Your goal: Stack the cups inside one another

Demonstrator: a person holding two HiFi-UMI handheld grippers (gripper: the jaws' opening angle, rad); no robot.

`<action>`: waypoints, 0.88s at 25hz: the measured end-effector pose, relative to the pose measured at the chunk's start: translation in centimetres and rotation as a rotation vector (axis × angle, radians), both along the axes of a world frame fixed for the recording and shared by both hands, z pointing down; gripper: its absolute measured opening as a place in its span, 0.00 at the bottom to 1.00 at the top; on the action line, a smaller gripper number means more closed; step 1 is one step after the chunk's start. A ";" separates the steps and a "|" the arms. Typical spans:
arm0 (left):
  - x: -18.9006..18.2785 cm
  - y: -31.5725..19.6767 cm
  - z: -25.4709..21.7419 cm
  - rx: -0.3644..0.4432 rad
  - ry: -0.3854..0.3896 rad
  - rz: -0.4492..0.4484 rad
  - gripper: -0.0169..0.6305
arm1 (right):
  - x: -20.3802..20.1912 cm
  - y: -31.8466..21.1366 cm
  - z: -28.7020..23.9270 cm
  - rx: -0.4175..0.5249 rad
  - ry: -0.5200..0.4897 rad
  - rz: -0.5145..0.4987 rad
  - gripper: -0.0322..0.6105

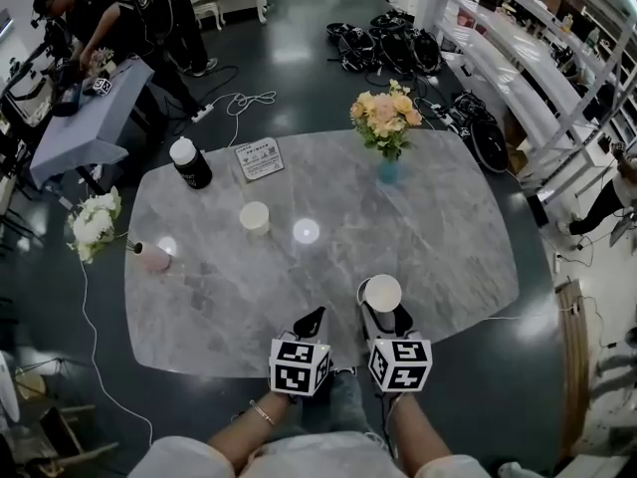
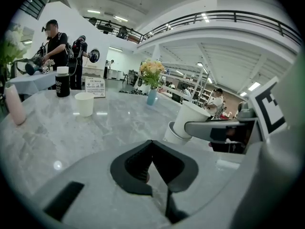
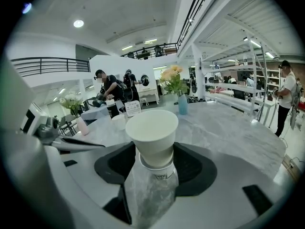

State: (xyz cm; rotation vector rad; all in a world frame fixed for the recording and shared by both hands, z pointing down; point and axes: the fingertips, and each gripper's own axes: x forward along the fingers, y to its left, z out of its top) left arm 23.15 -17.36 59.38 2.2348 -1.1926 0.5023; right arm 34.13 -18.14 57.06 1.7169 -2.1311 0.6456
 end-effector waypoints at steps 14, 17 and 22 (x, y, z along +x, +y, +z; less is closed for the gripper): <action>-1.3 0.2 0.5 -0.013 -0.013 -0.033 0.02 | 0.0 0.0 1.1 -0.023 0.037 -0.003 0.42; -1.3 0.2 0.6 -0.013 -0.013 -0.031 0.02 | -0.1 0.1 1.3 -0.026 0.025 0.000 0.42; -1.2 0.6 0.7 -0.015 -0.015 -0.027 0.02 | 0.0 0.4 1.4 -0.025 0.026 0.009 0.43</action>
